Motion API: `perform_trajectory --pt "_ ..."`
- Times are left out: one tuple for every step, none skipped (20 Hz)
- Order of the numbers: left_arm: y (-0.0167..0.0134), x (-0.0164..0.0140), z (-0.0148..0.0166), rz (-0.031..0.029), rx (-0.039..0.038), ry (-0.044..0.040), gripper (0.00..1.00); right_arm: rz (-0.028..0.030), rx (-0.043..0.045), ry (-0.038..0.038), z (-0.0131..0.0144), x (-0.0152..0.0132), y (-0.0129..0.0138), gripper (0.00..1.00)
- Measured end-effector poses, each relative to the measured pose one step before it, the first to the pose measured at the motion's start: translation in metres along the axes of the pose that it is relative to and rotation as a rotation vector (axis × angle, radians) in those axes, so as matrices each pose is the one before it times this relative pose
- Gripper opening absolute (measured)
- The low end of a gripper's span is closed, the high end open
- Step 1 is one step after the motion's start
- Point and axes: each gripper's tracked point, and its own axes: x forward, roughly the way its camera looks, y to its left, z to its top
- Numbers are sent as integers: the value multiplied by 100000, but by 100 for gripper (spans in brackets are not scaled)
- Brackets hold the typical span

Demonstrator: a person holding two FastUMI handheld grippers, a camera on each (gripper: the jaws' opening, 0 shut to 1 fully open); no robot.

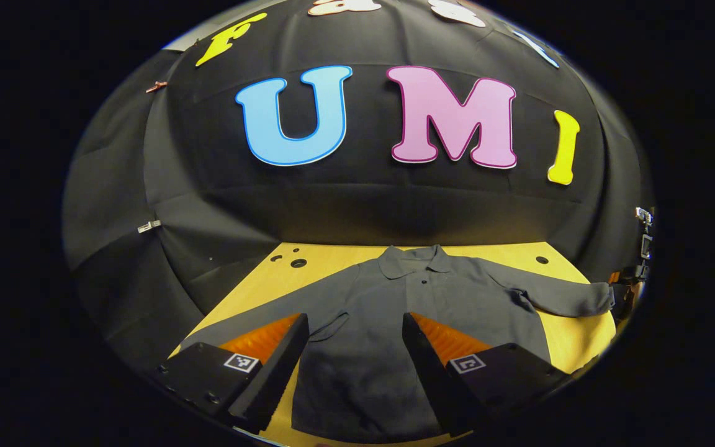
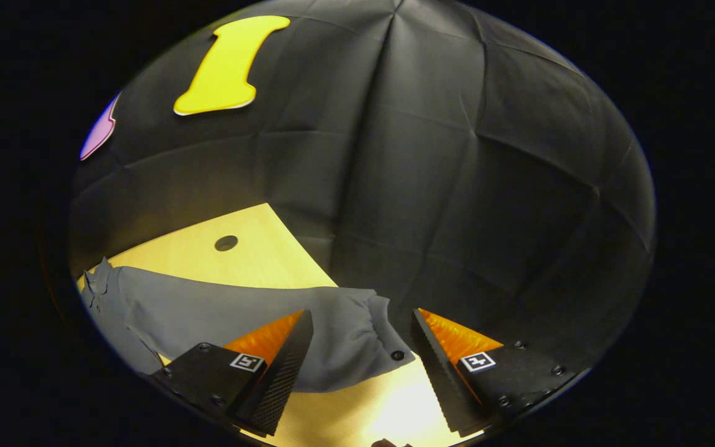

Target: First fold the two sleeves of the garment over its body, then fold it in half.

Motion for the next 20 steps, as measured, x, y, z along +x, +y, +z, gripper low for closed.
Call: perform_trajectory --pt "-326 215 -165 -376 276 502 96 425 1198 2488 -563 782 -94 98" --pt "-309 125 34 -456 396 404 96 730 1027 3344 -645 722 -94 98" --pt "-212 161 -105 -461 536 424 95 465 940 2920 -631 695 -142 98" --pt "-318 164 45 -698 595 366 95 101 1521 2882 -517 569 -95 98" --pt "-289 203 -20 -514 666 294 95 286 1903 2665 -518 557 -110 98" --pt "-178 161 42 -370 619 277 98 114 1805 1876 -280 314 -164 98" --pt "-235 177 -80 -554 419 424 94 -579 770 1150 -277 165 -439 98" --pt "-269 119 84 -819 89 402 95 -897 -127 951 -129 104 -294 98" --pt "-429 101 -81 -1290 -311 174 95 -1511 -151 850 -187 457 -60 99" --pt "-279 96 101 -1019 -177 62 95 -937 296 1807 -661 840 171 99" --pt "-229 9 168 -690 260 -82 95 434 673 2817 -794 603 331 98" --pt "-251 62 16 -524 553 -46 94 61 19 2711 -653 580 236 98" --pt "-306 140 -36 -558 577 -53 95 266 -821 2243 -664 401 -33 99" --pt "-203 34 107 -533 236 14 95 1210 181 -621 310 125 191 100" --pt "-230 6 -54 -546 -80 -71 95 -474 9 207 -42 111 -260 100" --pt "-126 -16 9 -217 -78 78 94 555 832 472 64 -383 -26 98" --pt "-151 -95 -64 -268 -144 -12 95 746 916 454 -134 -13 209 97" --pt "-67 -70 -6 6 -103 72 95 632 404 -466 227 -345 34 76" --pt "100 21 -91 396 -288 137 95 655 -266 669 -181 139 183 69" --pt "65 -20 -36 215 -478 73 94 519 -811 41 118 -241 61 62"
